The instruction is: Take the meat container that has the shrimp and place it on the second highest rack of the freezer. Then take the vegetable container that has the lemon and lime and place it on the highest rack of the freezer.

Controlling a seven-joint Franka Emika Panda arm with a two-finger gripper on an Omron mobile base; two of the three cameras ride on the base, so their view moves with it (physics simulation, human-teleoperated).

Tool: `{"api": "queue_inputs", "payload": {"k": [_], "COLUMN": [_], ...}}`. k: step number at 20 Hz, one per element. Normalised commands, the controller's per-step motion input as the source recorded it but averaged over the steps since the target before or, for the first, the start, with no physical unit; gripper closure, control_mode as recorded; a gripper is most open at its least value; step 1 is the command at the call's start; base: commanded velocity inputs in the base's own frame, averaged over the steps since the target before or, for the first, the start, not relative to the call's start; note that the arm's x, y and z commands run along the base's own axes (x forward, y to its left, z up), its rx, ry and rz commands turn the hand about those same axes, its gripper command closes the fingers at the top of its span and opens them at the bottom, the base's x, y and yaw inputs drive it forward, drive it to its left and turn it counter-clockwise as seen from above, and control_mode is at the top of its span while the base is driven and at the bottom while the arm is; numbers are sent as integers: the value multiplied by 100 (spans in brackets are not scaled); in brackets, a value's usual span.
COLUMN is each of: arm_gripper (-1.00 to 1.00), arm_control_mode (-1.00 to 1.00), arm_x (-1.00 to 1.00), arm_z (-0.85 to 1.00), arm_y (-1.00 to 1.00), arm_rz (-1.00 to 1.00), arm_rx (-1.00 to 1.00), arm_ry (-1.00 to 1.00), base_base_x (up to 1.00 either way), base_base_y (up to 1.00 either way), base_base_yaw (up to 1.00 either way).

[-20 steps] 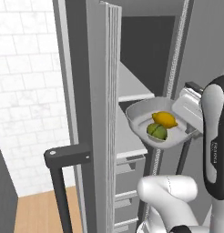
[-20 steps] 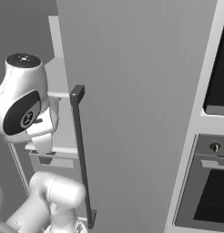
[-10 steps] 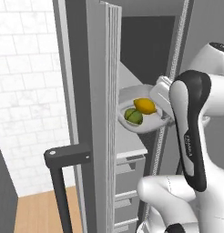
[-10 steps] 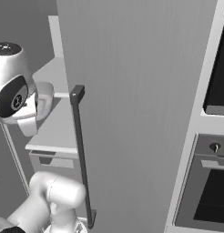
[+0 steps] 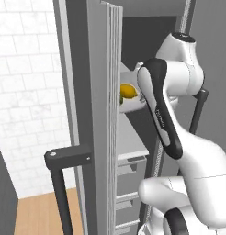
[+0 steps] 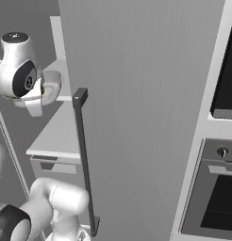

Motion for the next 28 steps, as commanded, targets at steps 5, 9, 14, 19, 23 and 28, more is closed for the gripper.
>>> {"api": "queue_inputs", "payload": {"k": [5, 9, 14, 19, 23, 28], "arm_gripper": [100, 100, 100, 100, -100, -100], "arm_control_mode": [-100, -100, -100, -100, -100, -100], "arm_x": [92, 93, 92, 68, 22, -30], "arm_z": [0, -2, -22, -30, -22, 5], "arm_y": [9, 0, 0, 5, 13, -3], "arm_rz": [-7, -6, -6, -3, -1, 0], "arm_rx": [0, 0, 0, 0, 0, 0], "arm_ry": [-4, 0, 0, 0, -1, -11], "base_base_x": [0, 0, 0, 0, 0, 0], "base_base_y": [0, 0, 0, 0, 0, 0], "base_base_yaw": [0, 0, 0, 0, 0, 0]}}
